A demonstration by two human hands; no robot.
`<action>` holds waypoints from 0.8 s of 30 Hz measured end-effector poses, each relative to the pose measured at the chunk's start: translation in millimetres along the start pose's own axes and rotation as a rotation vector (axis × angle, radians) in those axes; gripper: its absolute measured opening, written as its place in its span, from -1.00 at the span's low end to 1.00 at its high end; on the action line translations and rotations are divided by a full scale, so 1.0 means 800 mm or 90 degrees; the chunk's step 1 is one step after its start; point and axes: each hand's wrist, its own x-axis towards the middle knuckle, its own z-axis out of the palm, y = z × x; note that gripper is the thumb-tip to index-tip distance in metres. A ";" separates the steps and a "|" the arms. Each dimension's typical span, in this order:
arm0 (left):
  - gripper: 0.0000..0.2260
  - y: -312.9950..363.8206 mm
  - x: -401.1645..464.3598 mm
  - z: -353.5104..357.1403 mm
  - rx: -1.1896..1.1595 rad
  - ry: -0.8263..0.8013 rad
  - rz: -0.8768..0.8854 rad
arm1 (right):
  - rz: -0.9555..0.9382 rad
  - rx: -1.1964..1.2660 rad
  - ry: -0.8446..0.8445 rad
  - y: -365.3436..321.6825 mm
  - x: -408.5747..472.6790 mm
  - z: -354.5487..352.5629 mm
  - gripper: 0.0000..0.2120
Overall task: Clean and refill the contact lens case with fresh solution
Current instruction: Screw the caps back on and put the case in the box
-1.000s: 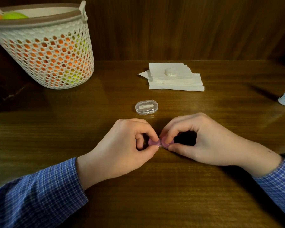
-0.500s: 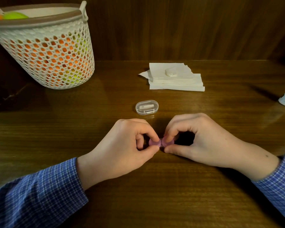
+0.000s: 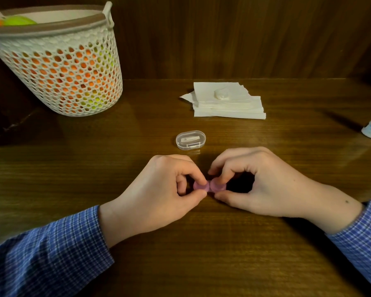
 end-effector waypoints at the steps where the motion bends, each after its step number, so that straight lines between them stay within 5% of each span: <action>1: -0.91 0.000 0.000 0.000 0.000 -0.001 -0.001 | -0.001 0.008 -0.015 0.001 0.000 -0.003 -0.93; 9: -0.90 0.000 0.000 0.000 -0.003 0.001 0.004 | 0.015 -0.012 0.041 -0.002 0.001 0.005 -0.80; 24: -0.91 -0.002 0.000 0.001 -0.025 -0.001 0.007 | 0.001 0.025 -0.010 0.003 0.001 0.000 -0.82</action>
